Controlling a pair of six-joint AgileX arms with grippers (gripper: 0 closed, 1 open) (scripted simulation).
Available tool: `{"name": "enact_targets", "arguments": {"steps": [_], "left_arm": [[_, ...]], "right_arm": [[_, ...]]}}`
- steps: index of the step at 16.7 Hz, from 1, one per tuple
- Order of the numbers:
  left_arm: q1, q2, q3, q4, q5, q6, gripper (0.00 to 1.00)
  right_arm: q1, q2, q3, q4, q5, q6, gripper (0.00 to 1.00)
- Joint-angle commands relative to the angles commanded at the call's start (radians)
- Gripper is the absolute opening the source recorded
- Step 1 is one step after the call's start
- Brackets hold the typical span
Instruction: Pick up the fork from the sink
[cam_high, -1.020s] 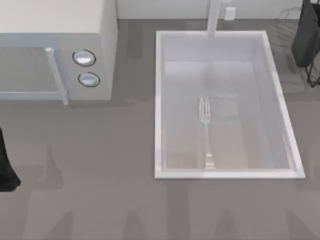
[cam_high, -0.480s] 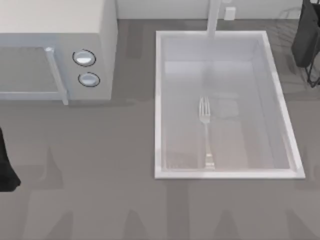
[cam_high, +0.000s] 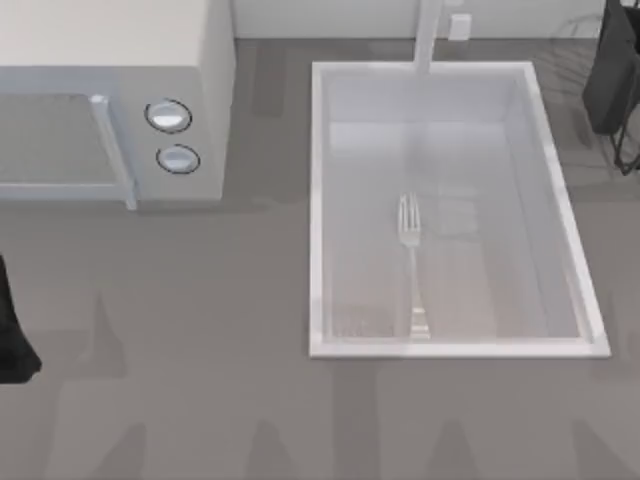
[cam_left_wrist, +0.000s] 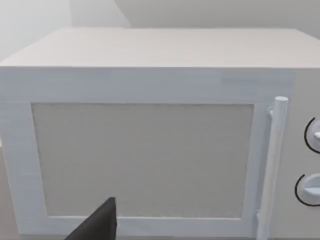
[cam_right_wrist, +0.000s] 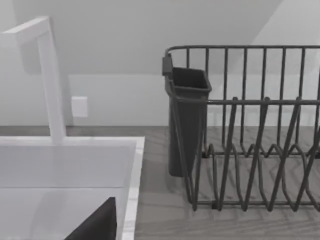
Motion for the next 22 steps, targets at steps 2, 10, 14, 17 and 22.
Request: {"name": "enact_targets", "arguments": {"steps": [2, 10, 14, 17, 22], "left_arm": [[0.0, 0.0, 0.0, 0.0, 0.0, 0.0, 1.0], [0.0, 0.0, 0.0, 0.0, 0.0, 0.0, 1.0], [0.0, 0.0, 0.0, 0.0, 0.0, 0.0, 1.0], [0.0, 0.0, 0.0, 0.0, 0.0, 0.0, 1.0], [0.0, 0.0, 0.0, 0.0, 0.0, 0.0, 1.0]], "right_arm": [[0.009, 0.049, 0.043, -0.029, 0.0, 0.012, 1.0], [0.103, 0.567, 0.519, -0.338, -0.003, 0.148, 1.0], [0.179, 0.96, 0.89, -0.574, -0.004, 0.245, 1.0], [0.241, 1.285, 1.193, -0.759, -0.003, 0.313, 1.0], [0.336, 1.828, 1.682, -1.03, 0.0, 0.398, 1.0]]}}
